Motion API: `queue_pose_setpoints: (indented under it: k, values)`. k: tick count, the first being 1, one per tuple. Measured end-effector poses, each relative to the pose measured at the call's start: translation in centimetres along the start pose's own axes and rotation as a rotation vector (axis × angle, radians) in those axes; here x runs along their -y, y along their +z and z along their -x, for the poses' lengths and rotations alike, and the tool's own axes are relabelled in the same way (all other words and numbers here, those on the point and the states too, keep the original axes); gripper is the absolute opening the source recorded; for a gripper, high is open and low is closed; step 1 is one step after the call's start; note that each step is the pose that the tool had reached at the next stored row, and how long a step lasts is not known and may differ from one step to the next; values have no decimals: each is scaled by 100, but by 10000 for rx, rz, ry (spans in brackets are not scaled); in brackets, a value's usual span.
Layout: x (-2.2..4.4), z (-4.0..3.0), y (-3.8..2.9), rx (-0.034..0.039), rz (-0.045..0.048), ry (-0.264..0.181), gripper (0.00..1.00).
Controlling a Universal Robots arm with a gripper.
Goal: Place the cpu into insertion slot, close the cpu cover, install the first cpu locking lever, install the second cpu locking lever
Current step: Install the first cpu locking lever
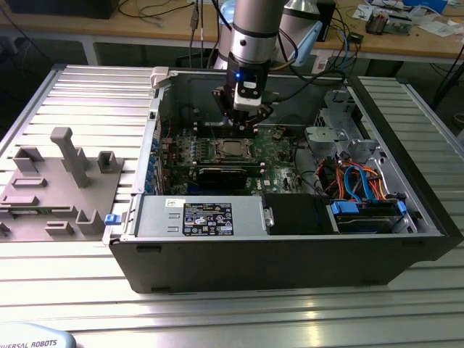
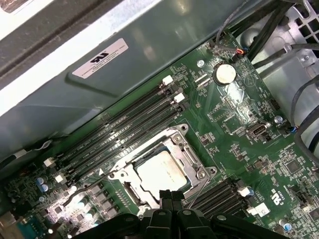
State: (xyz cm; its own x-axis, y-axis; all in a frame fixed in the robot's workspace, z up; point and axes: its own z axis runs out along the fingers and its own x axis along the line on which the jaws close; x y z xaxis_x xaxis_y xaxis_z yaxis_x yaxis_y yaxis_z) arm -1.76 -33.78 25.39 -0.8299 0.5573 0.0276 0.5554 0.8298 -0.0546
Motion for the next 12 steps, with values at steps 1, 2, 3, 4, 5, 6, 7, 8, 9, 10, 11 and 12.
queue_pose_setpoints:
  k: [1, 2, 3, 4, 5, 6, 7, 8, 9, 10, 11, 12]
  values:
    - [0, 0, 0, 2, -1, -31, 11]
    - [0, 0, 0, 3, -3, -61, 11]
    - [0, 0, 0, 6, -3, -108, 11]
    - [0, 0, 0, 8, -4, -137, 11]
    - [0, 0, 0, 9, -5, -163, 11]
    - [0, 0, 0, 11, -5, -191, 11]
    - [0, 0, 0, 12, -6, -207, 11]
    - [0, 0, 0, 12, -6, -223, 11]
    - [0, 0, 0, 14, -7, -242, 11]
    - [0, 0, 0, 14, -7, -253, 11]
    - [0, 0, 0, 15, -8, -275, 11]
    - [0, 0, 0, 16, -8, -288, 11]
